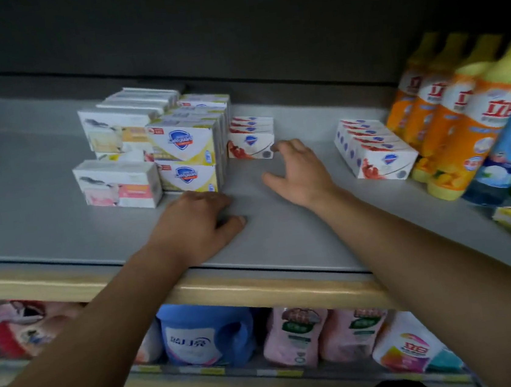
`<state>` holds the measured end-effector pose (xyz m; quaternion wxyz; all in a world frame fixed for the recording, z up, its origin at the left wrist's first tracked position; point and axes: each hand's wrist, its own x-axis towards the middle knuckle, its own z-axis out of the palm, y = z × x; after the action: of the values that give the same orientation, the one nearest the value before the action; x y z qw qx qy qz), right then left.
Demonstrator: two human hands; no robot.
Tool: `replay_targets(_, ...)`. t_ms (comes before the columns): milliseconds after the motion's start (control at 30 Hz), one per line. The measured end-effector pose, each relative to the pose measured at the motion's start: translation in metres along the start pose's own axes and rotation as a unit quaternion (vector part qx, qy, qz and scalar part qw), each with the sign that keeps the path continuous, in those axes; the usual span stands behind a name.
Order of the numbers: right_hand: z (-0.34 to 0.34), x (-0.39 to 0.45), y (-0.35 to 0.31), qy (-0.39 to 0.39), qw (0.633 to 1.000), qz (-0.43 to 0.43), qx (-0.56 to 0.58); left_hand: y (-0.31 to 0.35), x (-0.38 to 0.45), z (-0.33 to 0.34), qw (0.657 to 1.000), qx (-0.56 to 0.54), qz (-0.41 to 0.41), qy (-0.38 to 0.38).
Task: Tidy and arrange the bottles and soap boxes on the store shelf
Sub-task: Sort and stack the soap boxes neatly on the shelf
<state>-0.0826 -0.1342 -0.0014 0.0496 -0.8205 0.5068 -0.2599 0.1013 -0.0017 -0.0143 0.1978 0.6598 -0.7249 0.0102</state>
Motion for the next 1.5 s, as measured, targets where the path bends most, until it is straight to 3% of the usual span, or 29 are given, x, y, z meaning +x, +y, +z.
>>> replay_targets(200, 0.022, 0.068, -0.008, 0.029, 0.999, -0.002, -0.023, -0.002, 0.002, 0.006, 0.999, 0.024, -0.011, 0.030)
replay_targets(333, 0.034, 0.085, -0.001, -0.005, 0.992, 0.009, -0.123, -0.004, 0.004, 0.009, 0.999, 0.028, -0.008, 0.037)
replay_targets(533, 0.042, 0.072, -0.001, 0.102, 0.979, -0.028, -0.172, -0.003, 0.002, 0.010, 0.998, 0.013, -0.010, 0.053)
replay_targets(733, 0.010, 0.030, -0.009, 0.058, 0.998, 0.020, -0.033, -0.005, 0.003, 0.007, 1.000, -0.001, -0.013, 0.028)
replay_targets(900, -0.023, -0.045, -0.002, 0.082, 0.994, 0.031, 0.064, 0.001, 0.000, -0.001, 0.999, -0.021, -0.026, -0.007)
replay_targets(1000, -0.043, -0.083, -0.004, 0.080, 0.988, 0.026, 0.128, 0.010, -0.005, -0.008, 0.996, -0.086, -0.033, 0.007)
replay_targets(1133, -0.056, -0.113, -0.008, 0.061, 0.979, 0.008, 0.193, 0.044, -0.009, -0.011, 0.935, -0.354, -0.035, 0.017)
replay_targets(1267, -0.068, -0.130, 0.003, 0.070, 0.962, 0.032, 0.261, 0.086, -0.003, -0.007, 0.868, -0.494, -0.017, 0.038)
replay_targets(1400, -0.080, -0.147, 0.020, 0.067, 0.939, 0.022, 0.337, 0.114, -0.001, 0.005, 0.756, -0.649, -0.087, 0.004)
replay_targets(1500, -0.078, -0.150, 0.031, 0.038, 0.939, 0.027, 0.340, 0.122, 0.001, 0.011, 0.748, -0.654, -0.108, -0.029)
